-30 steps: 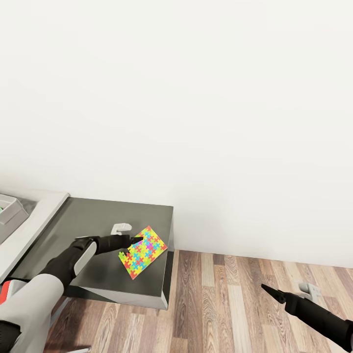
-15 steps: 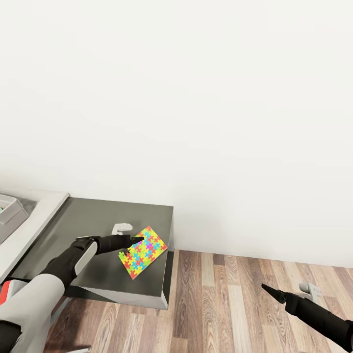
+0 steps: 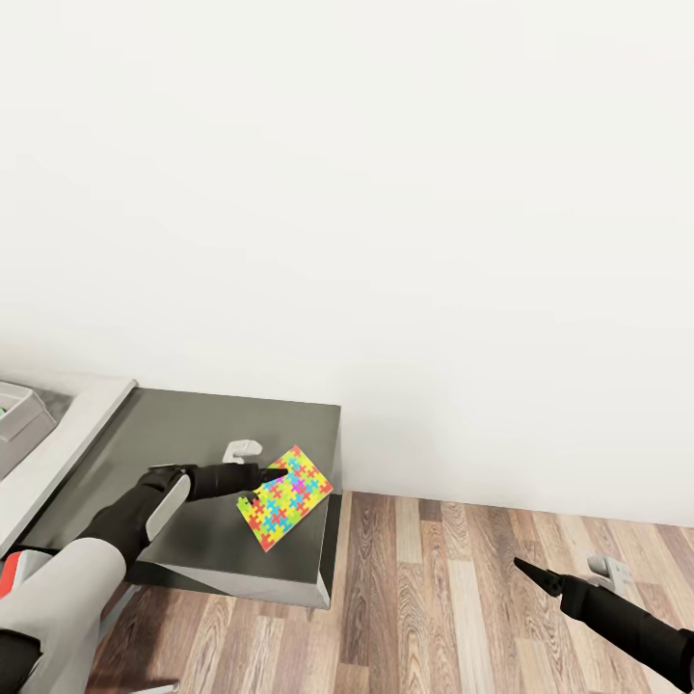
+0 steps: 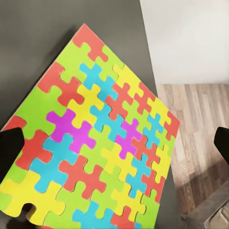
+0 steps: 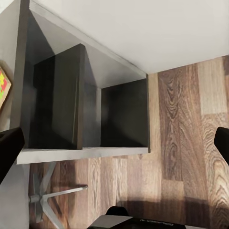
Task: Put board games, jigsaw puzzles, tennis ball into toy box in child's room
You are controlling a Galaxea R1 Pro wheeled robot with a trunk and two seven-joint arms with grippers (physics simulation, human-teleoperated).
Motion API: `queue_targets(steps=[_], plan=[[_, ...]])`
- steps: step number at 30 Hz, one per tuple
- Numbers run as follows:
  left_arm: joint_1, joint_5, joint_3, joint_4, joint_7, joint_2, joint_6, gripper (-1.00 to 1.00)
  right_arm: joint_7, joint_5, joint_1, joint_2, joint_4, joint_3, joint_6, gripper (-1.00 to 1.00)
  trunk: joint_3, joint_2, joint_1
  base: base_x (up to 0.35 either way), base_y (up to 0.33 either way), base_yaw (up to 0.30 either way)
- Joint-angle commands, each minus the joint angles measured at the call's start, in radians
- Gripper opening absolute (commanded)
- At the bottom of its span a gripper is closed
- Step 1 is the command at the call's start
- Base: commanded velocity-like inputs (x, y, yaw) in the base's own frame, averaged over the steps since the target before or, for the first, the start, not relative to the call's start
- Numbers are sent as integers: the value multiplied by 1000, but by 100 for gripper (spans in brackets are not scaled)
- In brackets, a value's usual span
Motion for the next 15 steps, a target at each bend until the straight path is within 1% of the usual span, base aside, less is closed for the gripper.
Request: queue_targets(steps=[1,7,10,15], plan=[[-1,10,-4,-1,1,1,8,100,2,-2,-1,0,0,-1,6,100,-2,-2,1,0,0,0],[-3,9,-4,-41,2,11,17,100,2,-2,-1,0,0,-1,6,100,-2,-2,1,0,0,0],[-26,5,-3,-52,5,20,41,100,2,-2,-1,0,0,-1,6,100,-2,-2,1,0,0,0],[-39,-2,-1,-53,6,25,52,100,2,-2,-1,0,0,-1,6,100,-2,-2,1,0,0,0]])
